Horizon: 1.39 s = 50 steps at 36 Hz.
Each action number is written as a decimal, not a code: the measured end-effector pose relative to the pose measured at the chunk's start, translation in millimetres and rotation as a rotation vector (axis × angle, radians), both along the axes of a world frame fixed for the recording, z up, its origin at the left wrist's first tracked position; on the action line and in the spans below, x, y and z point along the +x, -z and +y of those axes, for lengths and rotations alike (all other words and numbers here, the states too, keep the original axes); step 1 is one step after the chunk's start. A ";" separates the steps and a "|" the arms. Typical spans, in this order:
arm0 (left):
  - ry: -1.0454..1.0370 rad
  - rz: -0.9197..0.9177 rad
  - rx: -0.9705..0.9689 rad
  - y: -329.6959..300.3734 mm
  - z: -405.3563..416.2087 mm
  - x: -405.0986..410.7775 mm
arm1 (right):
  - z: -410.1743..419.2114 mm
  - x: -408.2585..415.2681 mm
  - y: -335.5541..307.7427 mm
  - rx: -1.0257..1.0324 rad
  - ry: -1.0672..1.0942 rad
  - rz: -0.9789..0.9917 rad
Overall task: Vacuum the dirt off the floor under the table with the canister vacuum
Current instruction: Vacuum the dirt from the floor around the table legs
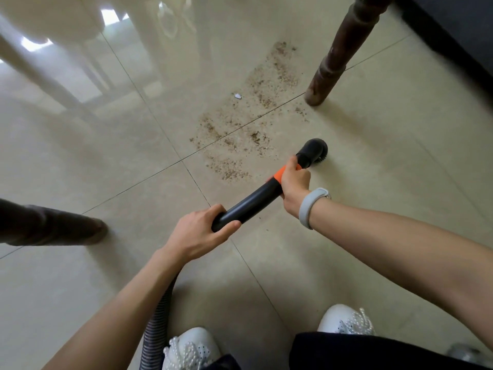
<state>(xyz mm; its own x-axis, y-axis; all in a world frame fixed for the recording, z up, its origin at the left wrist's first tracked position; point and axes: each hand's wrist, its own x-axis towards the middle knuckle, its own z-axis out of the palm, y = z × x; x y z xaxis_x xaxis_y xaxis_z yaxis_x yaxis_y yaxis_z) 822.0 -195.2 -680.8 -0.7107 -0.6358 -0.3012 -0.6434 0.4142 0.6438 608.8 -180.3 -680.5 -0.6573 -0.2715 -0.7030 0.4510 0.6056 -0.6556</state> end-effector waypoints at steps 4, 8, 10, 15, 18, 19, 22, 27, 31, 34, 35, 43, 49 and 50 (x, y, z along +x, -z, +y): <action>0.077 -0.149 -0.021 -8.5 3.8 -5.9 | 10.2 17.7 1.7 -0.018 -0.083 0.014; 0.087 -0.268 0.053 -8.0 11.1 10.5 | 22.7 40.6 2.6 0.012 -0.154 -0.010; 0.082 -0.322 0.113 -7.0 15.0 22.8 | 29.9 53.9 2.7 0.034 -0.200 -0.041; 0.019 -0.353 0.220 -6.1 30.9 46.6 | 37.1 84.9 0.9 0.025 -0.310 -0.114; -0.106 -0.302 0.311 -6.0 43.0 59.5 | 29.4 100.5 -1.4 0.009 -0.398 -0.095; -0.165 -0.274 0.338 -4.6 46.0 63.5 | 23.5 105.4 -1.7 0.009 -0.432 -0.083; -0.309 -0.218 0.346 -0.1 48.4 68.9 | 3.0 118.1 -6.6 -0.021 -0.493 -0.078; -0.336 -0.177 0.436 -1.7 46.9 71.6 | -1.8 121.7 -7.2 0.005 -0.514 -0.109; -0.234 -0.143 0.534 -6.8 51.3 62.5 | 13.8 103.6 -6.5 0.043 -0.444 -0.104; -0.147 -0.099 0.565 -7.6 57.0 49.0 | 33.2 87.9 -7.4 0.093 -0.392 -0.109; -0.131 -0.075 0.584 -7.7 58.7 44.4 | 40.0 84.4 -7.6 0.113 -0.378 -0.110; -0.009 -0.126 0.655 -8.1 75.5 32.7 | 76.7 71.8 -14.0 0.189 -0.349 -0.166; -0.111 -0.124 0.709 -2.1 95.0 66.4 | 85.9 104.3 -1.8 0.216 -0.409 -0.230; -0.151 -0.111 0.713 -1.4 95.0 73.1 | 82.0 111.0 1.2 0.209 -0.428 -0.228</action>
